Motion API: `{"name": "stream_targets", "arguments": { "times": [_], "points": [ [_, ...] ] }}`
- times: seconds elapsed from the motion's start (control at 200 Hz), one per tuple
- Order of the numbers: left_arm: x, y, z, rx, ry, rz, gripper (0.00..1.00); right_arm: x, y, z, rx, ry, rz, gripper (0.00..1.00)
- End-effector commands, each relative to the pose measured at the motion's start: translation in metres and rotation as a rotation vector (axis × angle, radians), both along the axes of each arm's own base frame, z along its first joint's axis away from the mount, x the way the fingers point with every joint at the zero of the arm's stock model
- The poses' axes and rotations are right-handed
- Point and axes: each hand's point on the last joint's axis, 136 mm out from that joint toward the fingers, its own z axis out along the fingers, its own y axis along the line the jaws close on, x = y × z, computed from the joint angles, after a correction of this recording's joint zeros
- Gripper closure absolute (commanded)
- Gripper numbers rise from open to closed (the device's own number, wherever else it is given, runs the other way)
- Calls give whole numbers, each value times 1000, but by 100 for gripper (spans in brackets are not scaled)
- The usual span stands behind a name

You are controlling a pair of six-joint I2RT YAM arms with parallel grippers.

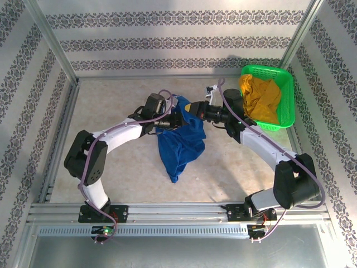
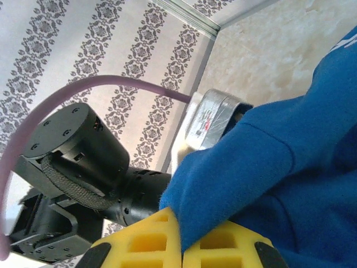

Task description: Fold the inside-out t-shirt

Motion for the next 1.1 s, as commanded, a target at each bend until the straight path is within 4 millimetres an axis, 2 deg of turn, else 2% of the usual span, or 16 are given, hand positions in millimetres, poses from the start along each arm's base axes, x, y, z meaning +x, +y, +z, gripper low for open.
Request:
{"name": "stream_targets", "arguments": {
  "times": [0.0,0.075,0.105,0.15,0.255,0.33,0.425,0.49,0.615,0.709,0.789,0.914,1.099],
  "points": [
    [18,-2,37,-95,-110,34,75,3,-7,2,46,-12,-13,100],
    [22,12,54,-145,-148,70,94,7,-17,-8,41,7,-49,100],
    [22,19,63,-170,-164,81,100,8,-20,-14,35,16,-65,94],
    [20,27,77,-217,-193,92,100,13,-27,-25,23,33,-103,85],
    [11,42,109,-340,-250,71,100,25,-44,-58,-29,81,-210,75],
    [1,48,121,-387,-268,47,100,32,-50,-80,-65,119,-259,73],
    [-9,53,129,-415,-292,35,100,36,-54,-103,-125,154,-295,62],
    [-11,59,122,-397,-268,63,100,35,-59,-106,-149,153,-314,58],
    [-9,66,102,-321,-235,111,100,23,-67,-98,-265,130,-335,51],
    [-4,76,89,-259,-222,187,88,5,-80,-89,-508,79,-381,41],
    [-1,88,77,-177,-202,252,82,-9,-89,-78,-691,34,-410,39],
    [0,100,70,-81,-200,297,79,-24,-78,-70,-811,-5,-380,38],
    [1,104,67,-71,-190,316,76,-23,-50,-98,-899,62,-310,37]
  ]
}}
